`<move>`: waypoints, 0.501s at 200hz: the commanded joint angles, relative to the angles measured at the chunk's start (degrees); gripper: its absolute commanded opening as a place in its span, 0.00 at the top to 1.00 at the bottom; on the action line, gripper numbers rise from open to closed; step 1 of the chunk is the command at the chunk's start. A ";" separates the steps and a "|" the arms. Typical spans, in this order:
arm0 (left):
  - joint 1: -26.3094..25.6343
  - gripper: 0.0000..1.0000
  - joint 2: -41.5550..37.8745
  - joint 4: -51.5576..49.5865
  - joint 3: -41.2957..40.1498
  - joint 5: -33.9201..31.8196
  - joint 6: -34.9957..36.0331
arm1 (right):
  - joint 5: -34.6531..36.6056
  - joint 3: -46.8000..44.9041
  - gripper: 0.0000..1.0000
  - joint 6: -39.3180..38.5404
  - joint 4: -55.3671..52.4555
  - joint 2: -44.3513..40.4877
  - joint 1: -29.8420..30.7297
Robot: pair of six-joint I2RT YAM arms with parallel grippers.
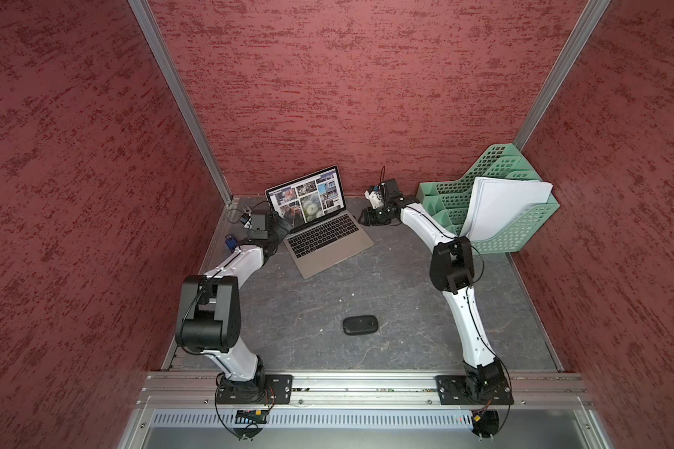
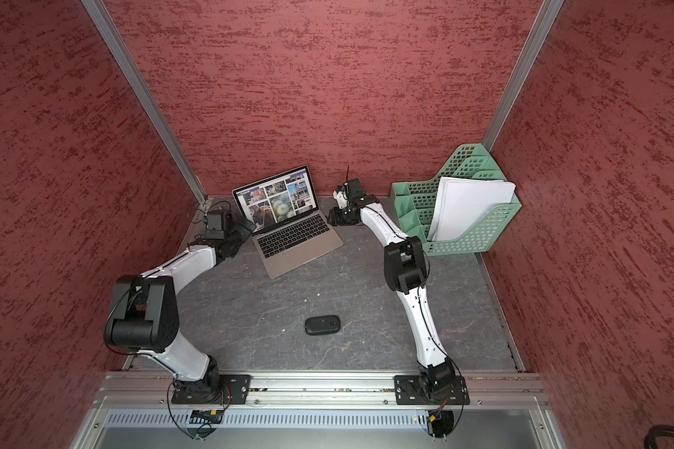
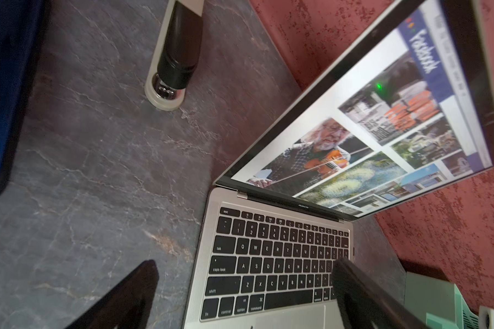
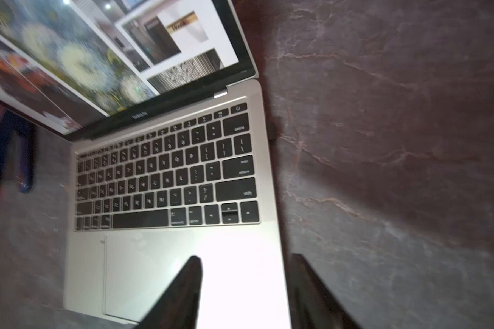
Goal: Remove the wireless mouse receiver from the laptop
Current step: Move the laptop to the center of the board.
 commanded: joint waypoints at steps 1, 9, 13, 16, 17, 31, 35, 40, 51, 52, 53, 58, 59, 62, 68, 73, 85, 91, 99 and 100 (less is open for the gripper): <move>0.41 0.02 1.45 4.40 0.39 -1.90 -1.95 | 3.30 -0.73 0.76 1.13 -0.20 0.70 -0.16; 0.37 0.03 1.30 4.32 0.27 -3.27 -1.96 | 4.08 -0.77 0.80 0.68 -0.55 0.65 -0.21; 0.34 0.03 1.09 3.94 0.32 -4.31 -1.86 | 4.44 -0.77 0.84 0.45 -0.61 0.62 -0.20; 0.31 0.03 1.03 3.53 0.39 -5.12 -1.97 | 4.71 -0.78 0.86 0.32 -0.67 0.60 -0.20; 0.31 0.03 0.91 3.35 0.40 -5.37 -1.97 | 4.80 -0.79 0.87 0.27 -0.68 0.60 -0.17; 0.57 0.05 0.58 0.66 1.08 -8.97 -1.74 | 5.53 -0.78 0.91 -0.32 -1.13 0.61 -0.18; 0.60 0.06 0.70 -0.30 1.61 -9.90 -1.74 | 5.71 -0.79 0.93 -0.45 -1.20 0.68 -0.19; 0.70 0.07 0.99 -1.69 2.32 -10.78 -1.72 | 6.04 -0.79 0.94 -0.49 -1.31 0.71 -0.22; 1.30 0.12 2.35 -3.16 3.96 -10.72 -0.94 | 6.66 -0.72 0.95 -0.50 -1.70 0.95 -0.15; 1.38 0.13 2.59 -3.24 4.17 -10.68 -0.87 | 6.74 -0.76 0.95 -0.54 -1.73 0.95 -0.19; 1.41 0.14 2.75 -3.42 4.35 -10.62 -0.79 | 6.78 -0.78 0.95 -0.56 -1.78 1.00 -0.21; 1.55 0.19 3.73 -4.15 5.33 -10.27 -0.62 | 7.17 -0.80 0.97 -0.55 -1.91 1.03 -0.15; 1.59 0.20 3.93 -4.27 5.59 -10.15 -0.58 | 7.26 -0.80 0.98 -0.52 -1.96 1.04 -0.15; 1.78 0.24 4.47 -4.55 6.28 -9.74 -0.46 | 7.56 -0.76 0.99 -0.49 -2.01 1.12 -0.07; 2.04 0.38 5.85 -4.99 7.61 -8.90 -0.05 | 8.26 -0.80 1.00 -0.40 -2.31 1.33 -0.06; 2.27 0.48 7.09 -5.55 8.79 -8.36 0.01 | 8.71 -0.72 1.00 -0.24 -2.44 1.39 -0.10; 2.51 0.68 9.90 -7.39 11.76 -7.57 0.02 | 9.73 -0.65 1.00 -0.14 -2.80 1.65 -0.06; 2.62 0.73 11.31 -8.26 13.24 -7.29 0.12 | 10.02 -0.66 1.00 -0.05 -2.95 1.72 -0.05; 2.86 0.86 12.80 -9.16 14.91 -7.08 0.18 | 9.99 -0.66 1.00 -0.09 -3.05 1.81 -0.06; 2.90 0.87 12.91 -9.23 15.04 -7.10 0.17 | 9.98 -0.64 1.00 -0.12 -3.06 1.78 -0.06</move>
